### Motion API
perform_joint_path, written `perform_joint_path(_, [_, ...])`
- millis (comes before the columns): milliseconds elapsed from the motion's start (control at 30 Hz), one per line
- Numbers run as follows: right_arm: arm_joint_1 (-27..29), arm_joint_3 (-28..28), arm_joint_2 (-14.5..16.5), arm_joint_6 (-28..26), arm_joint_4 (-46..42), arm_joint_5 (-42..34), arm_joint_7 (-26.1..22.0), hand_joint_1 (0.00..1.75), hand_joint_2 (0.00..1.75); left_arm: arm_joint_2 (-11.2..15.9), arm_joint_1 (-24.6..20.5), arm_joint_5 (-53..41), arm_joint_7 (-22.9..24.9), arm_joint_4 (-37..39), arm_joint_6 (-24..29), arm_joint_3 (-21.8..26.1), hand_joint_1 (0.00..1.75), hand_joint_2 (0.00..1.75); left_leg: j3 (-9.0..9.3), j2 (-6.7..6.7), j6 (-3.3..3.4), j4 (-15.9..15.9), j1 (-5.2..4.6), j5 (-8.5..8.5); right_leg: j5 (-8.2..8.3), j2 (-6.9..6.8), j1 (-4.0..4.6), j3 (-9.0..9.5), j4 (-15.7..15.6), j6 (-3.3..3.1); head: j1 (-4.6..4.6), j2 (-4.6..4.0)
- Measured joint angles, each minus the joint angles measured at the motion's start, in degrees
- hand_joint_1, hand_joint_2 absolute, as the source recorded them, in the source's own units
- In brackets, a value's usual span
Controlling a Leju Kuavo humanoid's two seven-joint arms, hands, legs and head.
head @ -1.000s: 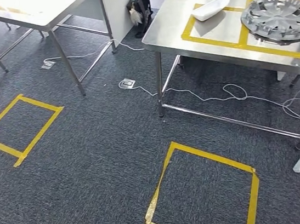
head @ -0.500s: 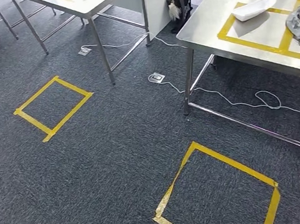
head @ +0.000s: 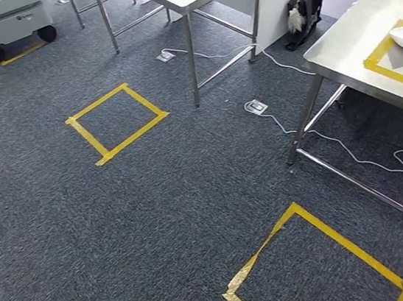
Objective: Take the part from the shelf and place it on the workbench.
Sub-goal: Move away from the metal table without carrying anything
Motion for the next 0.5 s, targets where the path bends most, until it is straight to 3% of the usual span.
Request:
perform_joint_path(33, [0.0, 0.0, 0.0, 0.0, 0.0, 0.0, 0.0, 0.00, 0.00, 0.0, 0.0, 0.0, 0.0, 0.0, 0.0, 0.0, 0.00, 0.00, -0.13, -0.77, -0.26, 0.1, 0.03, 0.13, 1.17, 1.39, -0.09, 1.48, -3.4, -0.10, -0.01, 0.00])
perform_joint_path(100, [-0.1, 0.0, 0.0, 0.0, 0.0, 0.0, 0.0, 0.00, 0.00, 0.0, 0.0, 0.0, 0.0, 0.0, 0.0, 0.0, 0.00, 0.00, -0.48, -1.98, -0.99, 0.0, 0.23, 0.44, 1.44, 2.85, 0.02, 2.43, -5.9, -0.33, -0.06, 0.00])
perform_joint_path(167, [-0.2, 0.0, 0.0, 0.1, 0.0, 0.0, 0.2, 0.00, 0.00, 0.0, 0.2, 0.0, -0.1, 0.0, 0.0, 0.1, 0.00, 0.00, -0.79, -2.67, -1.75, -0.2, 0.55, 0.73, 1.87, 1.41, 0.24, 2.87, -6.3, -0.92, -0.07, 0.00])
perform_joint_path(233, [-0.1, 0.0, 0.0, 0.1, 0.0, 0.0, 0.3, 0.00, 0.00, -0.1, 0.2, 0.0, -0.1, 0.0, 0.0, 0.1, 0.00, 0.00, -2.00, -0.10, -2.16, 2.0, 0.49, -0.83, 2.49, -0.27, 0.14, 3.35, -6.9, -1.67, -0.29, 0.00])
perform_joint_path(300, [0.1, 0.0, 0.0, 0.1, 0.0, 0.0, 0.3, 0.00, 0.00, -0.1, 0.0, 0.0, -0.1, 0.0, 0.0, 0.1, 0.00, 0.00, -5.06, 3.57, -2.51, 8.4, 0.37, -4.67, 2.75, -2.18, 0.16, 3.29, -7.1, -2.00, -0.54, 0.00])
perform_joint_path(367, [0.3, 0.0, 0.0, 0.1, 0.1, 0.0, 0.4, 0.00, 0.00, -0.1, -0.2, 0.0, -0.1, 0.0, 0.0, 0.1, 0.00, 0.00, -7.83, 4.71, -2.98, 14.5, 0.52, -7.13, 2.71, -4.26, 0.20, 3.16, -7.1, -2.03, -0.57, 0.00])
perform_joint_path(400, [0.3, 0.0, 0.0, 0.1, 0.1, 0.0, 0.4, 0.00, 0.00, -0.1, -0.2, 0.0, -0.1, 0.0, 0.0, 0.1, 0.00, 0.00, -7.96, 4.88, -3.18, 15.2, 0.65, -6.86, 2.66, -5.22, 0.17, 3.12, -7.1, -1.98, -0.57, 0.00])
perform_joint_path(433, [0.3, 0.0, 0.0, 0.1, 0.1, 0.0, 0.4, 0.00, 0.00, -0.1, -0.1, 0.0, -0.1, 0.0, 0.0, 0.2, 0.00, 0.00, -7.02, 5.07, -3.37, 13.8, 0.81, -5.65, 2.58, -6.08, 0.10, 3.13, -7.0, -1.85, -0.59, 0.00])
perform_joint_path(467, [0.3, 0.0, 0.0, 0.1, 0.1, 0.0, 0.4, 0.00, 0.00, -0.1, -0.1, 0.0, -0.1, 0.0, 0.0, 0.2, 0.00, 0.00, -5.23, 5.58, -3.55, 10.8, 0.96, -3.94, 2.44, -6.86, 0.01, 3.18, -6.9, -1.61, -0.59, 0.00])
perform_joint_path(500, [0.3, 0.0, 0.0, 0.1, 0.2, 0.0, 0.4, 0.00, 0.00, -0.1, -0.2, 0.0, -0.1, 0.0, 0.0, 0.3, 0.00, 0.00, -3.06, 7.03, -3.76, 7.4, 1.07, -2.42, 2.22, -7.57, 0.10, 3.24, -6.8, -1.26, -0.63, 0.00])
